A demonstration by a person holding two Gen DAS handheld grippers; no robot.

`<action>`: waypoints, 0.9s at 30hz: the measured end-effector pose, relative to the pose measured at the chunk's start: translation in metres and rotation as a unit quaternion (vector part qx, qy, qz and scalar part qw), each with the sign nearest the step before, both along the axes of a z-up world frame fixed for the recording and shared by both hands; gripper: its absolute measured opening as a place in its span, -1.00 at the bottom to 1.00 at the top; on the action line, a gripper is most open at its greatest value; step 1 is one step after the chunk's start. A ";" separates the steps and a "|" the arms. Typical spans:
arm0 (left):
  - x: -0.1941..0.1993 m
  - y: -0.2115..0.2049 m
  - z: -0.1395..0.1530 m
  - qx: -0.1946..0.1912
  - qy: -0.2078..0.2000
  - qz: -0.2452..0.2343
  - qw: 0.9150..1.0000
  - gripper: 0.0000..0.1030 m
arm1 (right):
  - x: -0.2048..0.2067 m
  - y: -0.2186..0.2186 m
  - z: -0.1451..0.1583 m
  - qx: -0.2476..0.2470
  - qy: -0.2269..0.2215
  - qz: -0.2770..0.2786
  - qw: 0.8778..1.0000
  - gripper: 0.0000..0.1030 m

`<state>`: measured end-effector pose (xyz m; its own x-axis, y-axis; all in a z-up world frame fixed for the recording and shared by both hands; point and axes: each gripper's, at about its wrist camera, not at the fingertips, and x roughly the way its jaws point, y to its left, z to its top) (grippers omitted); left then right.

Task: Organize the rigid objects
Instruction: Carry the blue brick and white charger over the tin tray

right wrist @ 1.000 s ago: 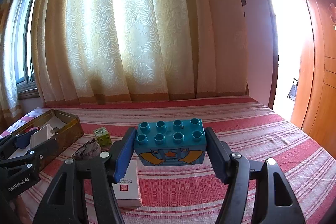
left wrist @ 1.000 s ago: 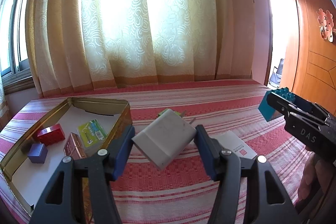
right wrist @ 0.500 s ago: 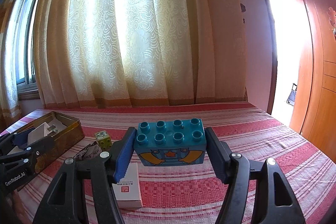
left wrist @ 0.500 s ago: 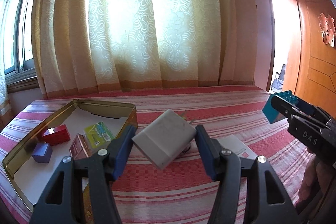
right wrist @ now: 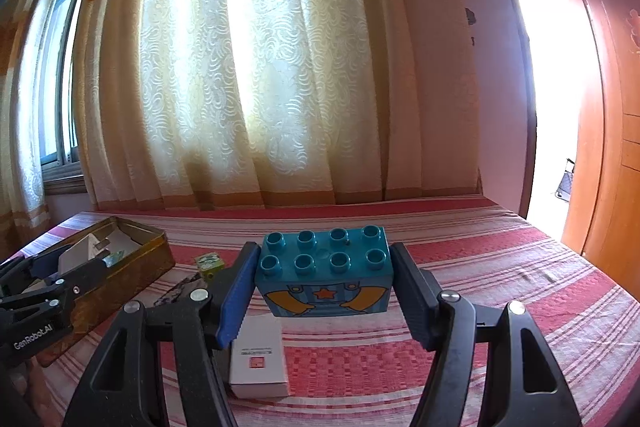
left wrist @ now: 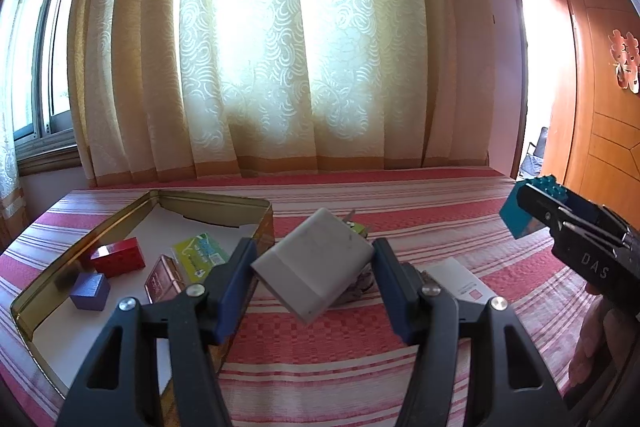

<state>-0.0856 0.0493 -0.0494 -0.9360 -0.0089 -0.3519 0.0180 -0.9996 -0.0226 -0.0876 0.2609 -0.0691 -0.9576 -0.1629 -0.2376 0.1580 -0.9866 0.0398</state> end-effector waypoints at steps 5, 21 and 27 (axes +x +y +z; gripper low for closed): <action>0.001 -0.010 -0.001 0.005 0.000 0.005 1.000 0.15 | 0.001 -0.015 0.000 0.003 0.000 0.017 1.000 0.30; 0.007 -0.030 -0.003 0.016 0.003 0.014 1.000 0.15 | 0.004 -0.055 -0.002 0.013 0.002 0.061 0.998 0.30; 0.013 -0.032 -0.001 0.007 0.012 0.015 1.000 0.15 | 0.004 -0.061 -0.003 0.016 0.003 0.069 0.998 0.30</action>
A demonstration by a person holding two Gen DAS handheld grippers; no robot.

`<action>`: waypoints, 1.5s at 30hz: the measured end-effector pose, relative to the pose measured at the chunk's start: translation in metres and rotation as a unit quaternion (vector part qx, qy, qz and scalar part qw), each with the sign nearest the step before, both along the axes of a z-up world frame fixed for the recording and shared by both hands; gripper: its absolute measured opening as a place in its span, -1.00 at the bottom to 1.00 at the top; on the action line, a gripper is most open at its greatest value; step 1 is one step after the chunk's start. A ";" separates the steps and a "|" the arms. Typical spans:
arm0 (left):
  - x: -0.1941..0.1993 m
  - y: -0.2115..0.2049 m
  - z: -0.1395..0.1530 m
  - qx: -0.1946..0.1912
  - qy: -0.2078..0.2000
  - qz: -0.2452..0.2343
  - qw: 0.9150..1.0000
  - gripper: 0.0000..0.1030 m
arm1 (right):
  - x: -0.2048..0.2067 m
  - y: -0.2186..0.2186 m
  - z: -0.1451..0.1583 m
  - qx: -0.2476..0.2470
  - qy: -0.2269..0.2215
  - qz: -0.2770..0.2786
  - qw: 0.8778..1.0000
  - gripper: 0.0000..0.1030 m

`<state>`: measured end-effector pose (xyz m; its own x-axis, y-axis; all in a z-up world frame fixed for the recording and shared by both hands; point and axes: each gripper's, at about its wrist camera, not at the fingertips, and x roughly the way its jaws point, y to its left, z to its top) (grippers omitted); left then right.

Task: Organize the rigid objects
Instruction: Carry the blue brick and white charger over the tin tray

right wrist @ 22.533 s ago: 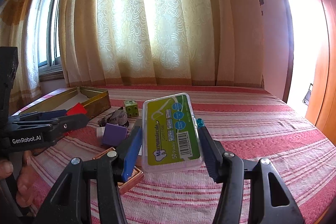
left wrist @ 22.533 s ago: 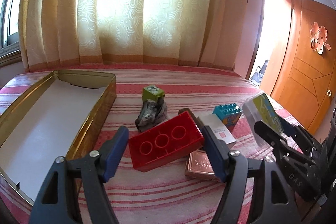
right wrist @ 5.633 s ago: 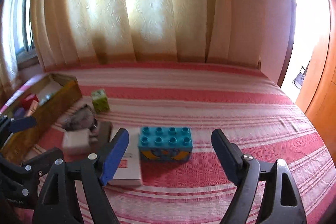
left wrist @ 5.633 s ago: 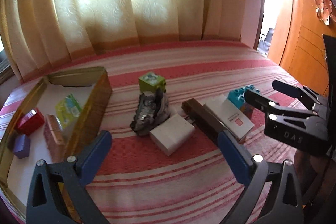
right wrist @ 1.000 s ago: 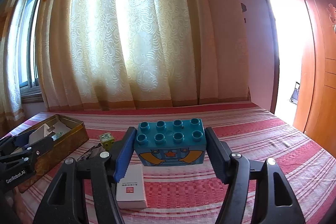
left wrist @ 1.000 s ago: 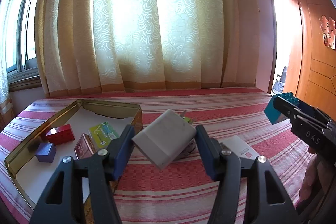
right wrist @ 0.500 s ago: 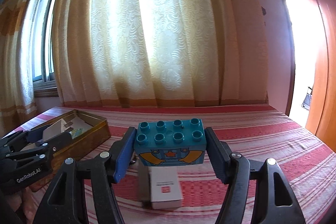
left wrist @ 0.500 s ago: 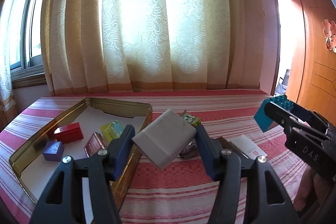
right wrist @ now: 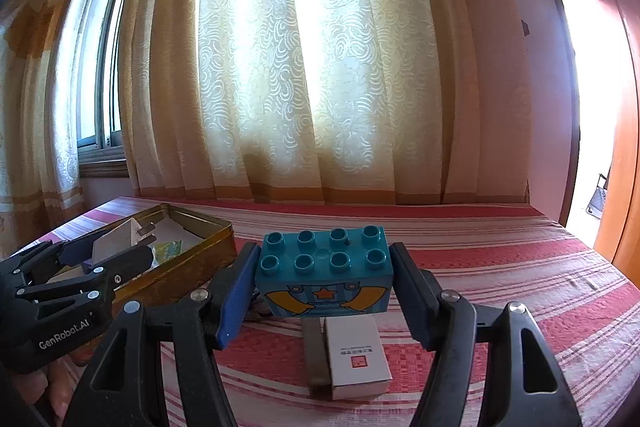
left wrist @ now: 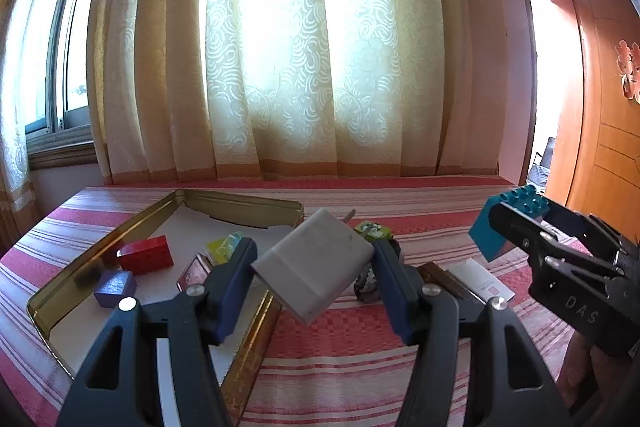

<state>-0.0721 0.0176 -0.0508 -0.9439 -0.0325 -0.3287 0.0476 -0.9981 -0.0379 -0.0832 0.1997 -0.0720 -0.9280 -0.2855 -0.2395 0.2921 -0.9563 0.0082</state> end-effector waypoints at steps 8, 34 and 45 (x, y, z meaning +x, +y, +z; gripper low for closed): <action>0.001 -0.007 0.000 0.005 0.004 0.000 1.000 0.15 | 0.003 -0.009 0.000 0.002 0.000 0.012 1.000 0.30; 0.010 -0.033 0.002 0.022 0.015 0.021 0.999 0.15 | 0.012 -0.037 0.000 0.013 0.002 0.052 0.999 0.30; 0.014 -0.040 0.003 0.019 0.020 0.030 0.999 0.15 | 0.016 -0.046 0.000 0.015 0.002 0.064 0.998 0.30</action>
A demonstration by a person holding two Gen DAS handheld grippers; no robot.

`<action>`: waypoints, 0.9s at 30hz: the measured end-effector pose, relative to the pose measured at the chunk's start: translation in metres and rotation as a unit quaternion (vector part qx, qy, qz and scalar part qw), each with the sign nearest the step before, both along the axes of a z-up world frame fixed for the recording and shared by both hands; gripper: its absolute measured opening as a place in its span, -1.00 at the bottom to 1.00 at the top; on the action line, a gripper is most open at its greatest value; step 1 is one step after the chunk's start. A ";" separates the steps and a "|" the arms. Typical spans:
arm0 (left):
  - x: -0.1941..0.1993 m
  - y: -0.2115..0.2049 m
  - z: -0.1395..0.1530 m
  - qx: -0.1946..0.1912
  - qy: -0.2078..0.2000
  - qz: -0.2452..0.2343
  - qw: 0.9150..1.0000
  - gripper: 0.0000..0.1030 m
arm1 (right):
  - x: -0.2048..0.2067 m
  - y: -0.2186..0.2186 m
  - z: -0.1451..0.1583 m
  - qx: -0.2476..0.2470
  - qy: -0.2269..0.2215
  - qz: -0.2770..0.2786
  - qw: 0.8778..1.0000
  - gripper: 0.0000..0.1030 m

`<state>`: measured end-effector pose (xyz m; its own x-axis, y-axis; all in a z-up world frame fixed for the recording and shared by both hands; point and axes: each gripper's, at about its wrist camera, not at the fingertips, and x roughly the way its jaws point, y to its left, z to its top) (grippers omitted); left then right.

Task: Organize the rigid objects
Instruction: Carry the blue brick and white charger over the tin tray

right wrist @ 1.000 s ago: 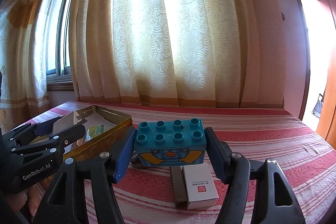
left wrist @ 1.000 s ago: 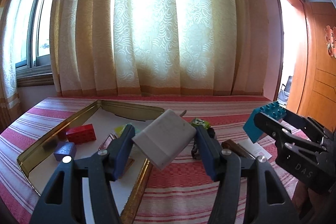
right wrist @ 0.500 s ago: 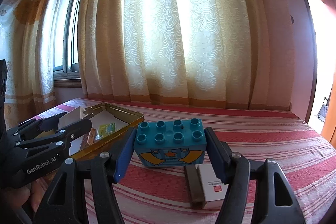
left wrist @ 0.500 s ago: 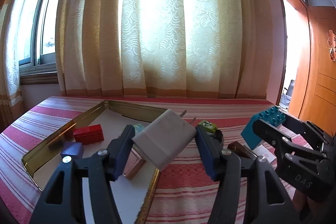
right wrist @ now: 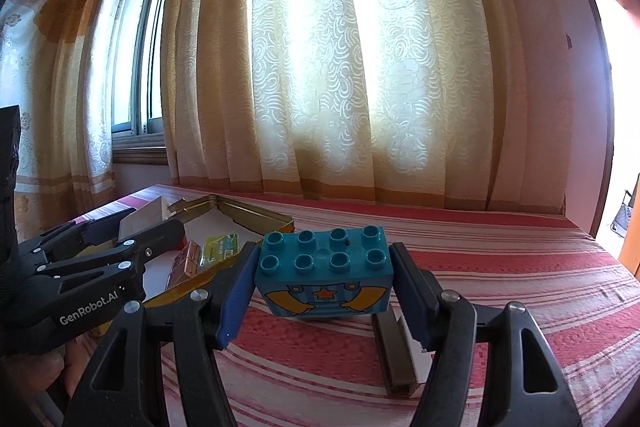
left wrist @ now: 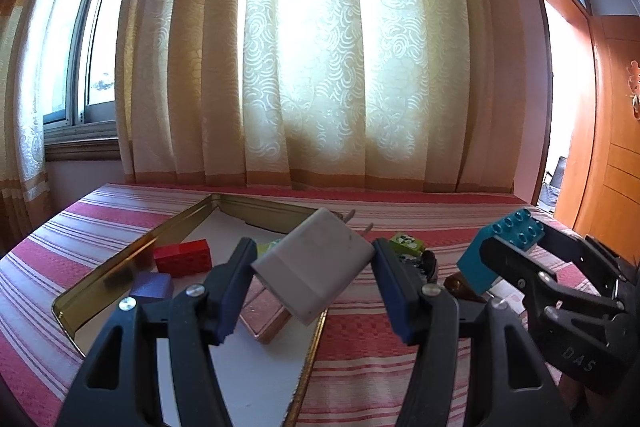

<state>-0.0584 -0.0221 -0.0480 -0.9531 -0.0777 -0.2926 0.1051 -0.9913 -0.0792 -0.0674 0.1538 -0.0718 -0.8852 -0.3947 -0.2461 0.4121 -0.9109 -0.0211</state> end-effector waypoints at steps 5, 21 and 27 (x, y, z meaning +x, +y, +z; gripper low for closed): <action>-0.001 -0.007 0.000 0.004 -0.002 0.006 1.000 0.16 | 0.001 -0.005 0.000 0.001 -0.001 0.005 1.000 0.30; 0.003 -0.026 -0.002 0.015 -0.003 0.014 1.000 0.16 | 0.004 -0.029 -0.001 0.016 0.002 0.029 0.999 0.30; 0.004 -0.033 -0.002 0.017 -0.005 0.018 1.000 0.16 | 0.004 -0.037 -0.002 0.021 -0.001 0.036 0.999 0.30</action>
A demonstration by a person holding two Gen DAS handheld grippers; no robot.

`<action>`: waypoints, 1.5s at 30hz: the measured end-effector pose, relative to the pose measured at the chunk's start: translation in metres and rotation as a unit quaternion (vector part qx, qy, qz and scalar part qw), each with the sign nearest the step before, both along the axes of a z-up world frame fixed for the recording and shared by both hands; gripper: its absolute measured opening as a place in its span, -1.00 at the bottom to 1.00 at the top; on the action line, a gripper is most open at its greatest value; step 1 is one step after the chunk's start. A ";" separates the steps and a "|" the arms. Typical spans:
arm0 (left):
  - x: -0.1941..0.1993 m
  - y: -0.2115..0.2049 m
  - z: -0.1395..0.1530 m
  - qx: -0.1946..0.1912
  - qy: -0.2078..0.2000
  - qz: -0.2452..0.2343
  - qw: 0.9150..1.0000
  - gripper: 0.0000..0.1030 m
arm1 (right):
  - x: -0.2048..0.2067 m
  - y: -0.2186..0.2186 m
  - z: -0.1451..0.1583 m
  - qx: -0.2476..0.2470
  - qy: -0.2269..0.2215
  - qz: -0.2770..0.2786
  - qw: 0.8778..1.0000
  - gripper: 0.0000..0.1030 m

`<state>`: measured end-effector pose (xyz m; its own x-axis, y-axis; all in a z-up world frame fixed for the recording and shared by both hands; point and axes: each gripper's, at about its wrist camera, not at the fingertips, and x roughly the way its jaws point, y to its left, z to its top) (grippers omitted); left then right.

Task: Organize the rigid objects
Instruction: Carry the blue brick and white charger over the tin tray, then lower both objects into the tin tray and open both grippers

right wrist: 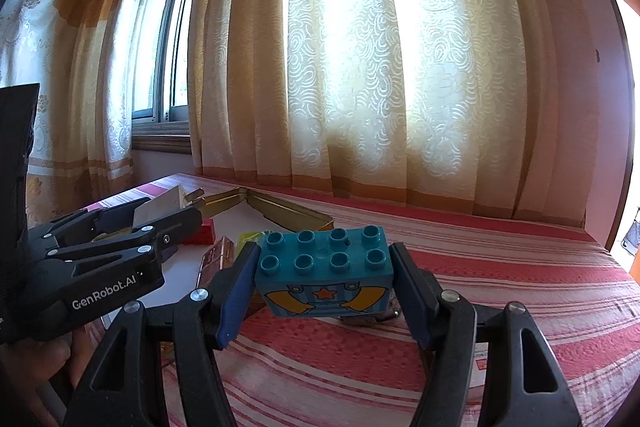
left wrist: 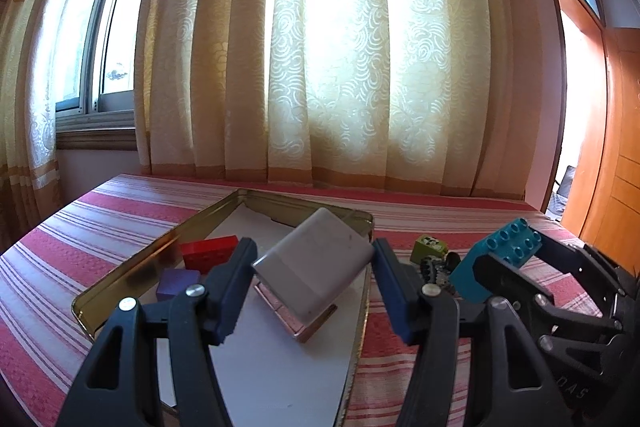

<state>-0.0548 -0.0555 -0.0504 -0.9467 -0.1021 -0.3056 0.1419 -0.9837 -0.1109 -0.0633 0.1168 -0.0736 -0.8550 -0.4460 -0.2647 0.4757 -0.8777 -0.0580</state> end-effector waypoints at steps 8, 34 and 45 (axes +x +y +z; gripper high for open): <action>0.000 -0.011 -0.001 0.002 -0.006 0.002 1.000 0.16 | -0.003 -0.015 -0.001 0.009 -0.007 0.016 1.000 0.30; -0.032 -0.091 -0.021 -0.007 -0.114 0.076 0.990 0.15 | -0.079 -0.122 -0.005 0.053 -0.135 0.124 0.982 0.30; -0.031 -0.102 -0.019 -0.006 -0.119 0.117 0.986 0.61 | -0.084 -0.135 -0.013 0.070 -0.143 0.128 0.979 0.49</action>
<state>-0.0859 -0.1576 -0.0695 -0.7981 -0.3147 -0.5138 0.3859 -0.9219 -0.0347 -0.1475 -0.0182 -0.0866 -0.6015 -0.5786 -0.5508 0.6942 -0.7198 -0.0021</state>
